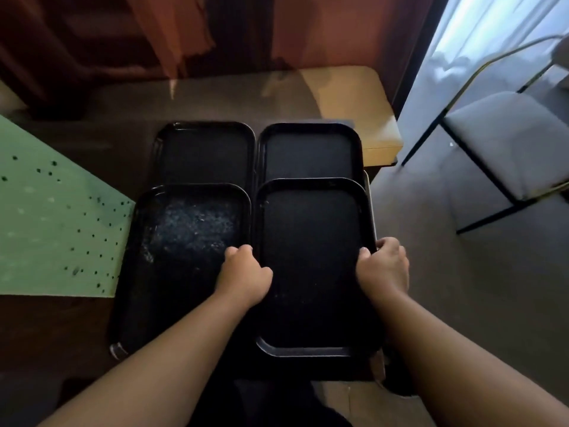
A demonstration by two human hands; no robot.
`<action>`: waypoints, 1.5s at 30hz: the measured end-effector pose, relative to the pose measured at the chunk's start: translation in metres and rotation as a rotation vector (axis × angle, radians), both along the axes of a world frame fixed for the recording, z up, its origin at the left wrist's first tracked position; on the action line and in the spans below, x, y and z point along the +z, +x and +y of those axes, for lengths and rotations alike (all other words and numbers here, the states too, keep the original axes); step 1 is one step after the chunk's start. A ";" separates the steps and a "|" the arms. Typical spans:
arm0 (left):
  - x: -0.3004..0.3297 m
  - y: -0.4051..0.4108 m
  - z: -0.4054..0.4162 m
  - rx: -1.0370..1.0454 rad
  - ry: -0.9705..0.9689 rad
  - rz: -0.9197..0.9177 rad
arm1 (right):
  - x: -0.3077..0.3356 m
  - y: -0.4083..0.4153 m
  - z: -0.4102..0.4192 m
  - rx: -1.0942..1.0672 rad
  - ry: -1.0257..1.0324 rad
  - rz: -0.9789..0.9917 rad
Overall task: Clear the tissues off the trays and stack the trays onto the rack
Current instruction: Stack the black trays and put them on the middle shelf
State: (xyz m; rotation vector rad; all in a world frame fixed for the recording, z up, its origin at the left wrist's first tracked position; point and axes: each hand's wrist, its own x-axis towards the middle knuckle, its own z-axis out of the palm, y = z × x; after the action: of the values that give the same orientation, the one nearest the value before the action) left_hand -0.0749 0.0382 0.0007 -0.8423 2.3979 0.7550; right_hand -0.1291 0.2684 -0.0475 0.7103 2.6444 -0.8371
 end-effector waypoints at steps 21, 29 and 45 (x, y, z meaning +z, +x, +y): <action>-0.003 -0.094 -0.015 0.274 0.308 0.149 | -0.006 -0.128 -0.008 0.048 -0.179 0.048; -0.002 -0.086 -0.011 0.178 0.378 0.144 | -0.007 -0.128 -0.018 0.041 -0.061 -0.091; -0.008 0.032 -0.116 0.376 -0.096 0.057 | 0.057 -0.096 -0.012 -0.136 -0.479 0.074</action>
State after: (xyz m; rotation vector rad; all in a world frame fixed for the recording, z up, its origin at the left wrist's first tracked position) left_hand -0.0432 -0.0777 -0.0072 -1.3532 2.3684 0.8144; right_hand -0.2252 0.2567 0.0091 0.7390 2.3288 -1.4901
